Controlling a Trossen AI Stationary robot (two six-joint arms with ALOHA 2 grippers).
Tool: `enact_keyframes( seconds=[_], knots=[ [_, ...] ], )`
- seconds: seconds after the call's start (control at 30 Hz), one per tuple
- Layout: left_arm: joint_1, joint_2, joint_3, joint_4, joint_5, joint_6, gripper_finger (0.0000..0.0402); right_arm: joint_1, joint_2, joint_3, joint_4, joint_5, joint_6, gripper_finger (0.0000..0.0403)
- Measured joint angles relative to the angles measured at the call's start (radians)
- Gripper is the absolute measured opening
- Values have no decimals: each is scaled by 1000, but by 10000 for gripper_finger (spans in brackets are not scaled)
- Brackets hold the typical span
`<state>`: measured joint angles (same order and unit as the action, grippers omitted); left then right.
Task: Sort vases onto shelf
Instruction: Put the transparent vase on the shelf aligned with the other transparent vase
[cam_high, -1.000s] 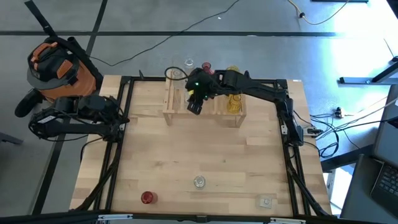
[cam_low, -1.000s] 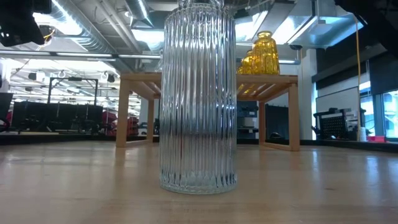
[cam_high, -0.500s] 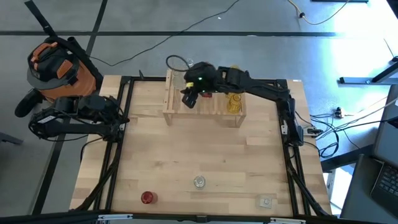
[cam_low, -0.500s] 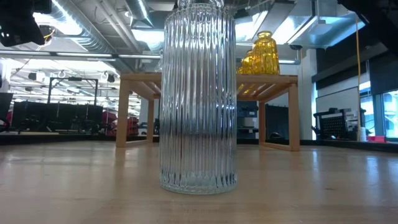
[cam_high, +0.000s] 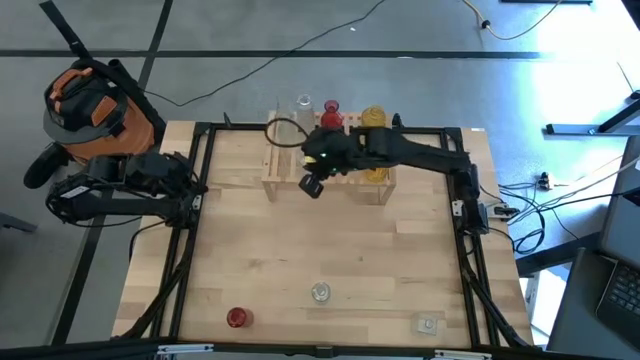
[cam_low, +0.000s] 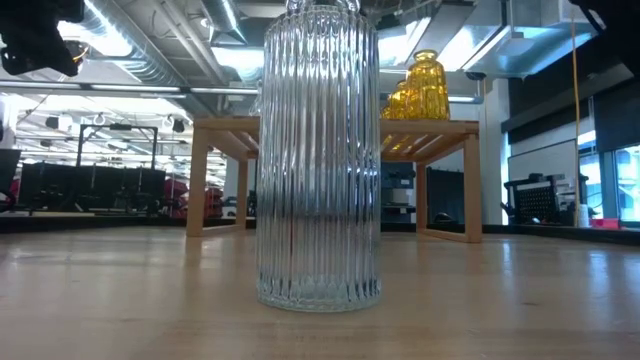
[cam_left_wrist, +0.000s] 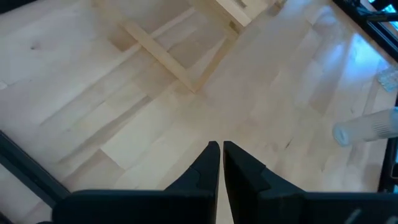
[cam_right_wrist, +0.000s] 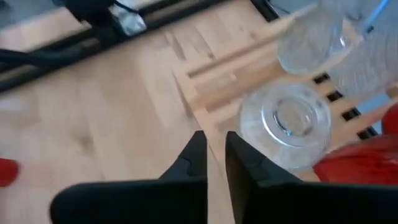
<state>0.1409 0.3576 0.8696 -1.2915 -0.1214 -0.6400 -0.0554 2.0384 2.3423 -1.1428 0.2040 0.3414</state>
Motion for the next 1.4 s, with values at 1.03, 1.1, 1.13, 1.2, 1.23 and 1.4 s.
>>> enact_keyframes(
  seconds=[1.03,1.1,1.13,1.2,1.23,1.4],
  knots=[
    [0,0,0,-2,27,-5,14,-17,157,0,-79,120,-17,0],
    [0,0,0,-2,32,-5,14,-18,159,-1,-71,136,-17,0],
    [0,0,0,-2,32,-5,14,-19,159,-1,-57,145,-17,0],
    [0,0,0,-2,32,-5,14,-24,158,-1,-32,164,-17,0],
    [0,0,0,-2,31,-5,14,-28,158,-1,-26,164,-17,0],
    [0,0,0,-2,29,-4,14,-52,158,-1,-15,165,-8,0]
  ],
)
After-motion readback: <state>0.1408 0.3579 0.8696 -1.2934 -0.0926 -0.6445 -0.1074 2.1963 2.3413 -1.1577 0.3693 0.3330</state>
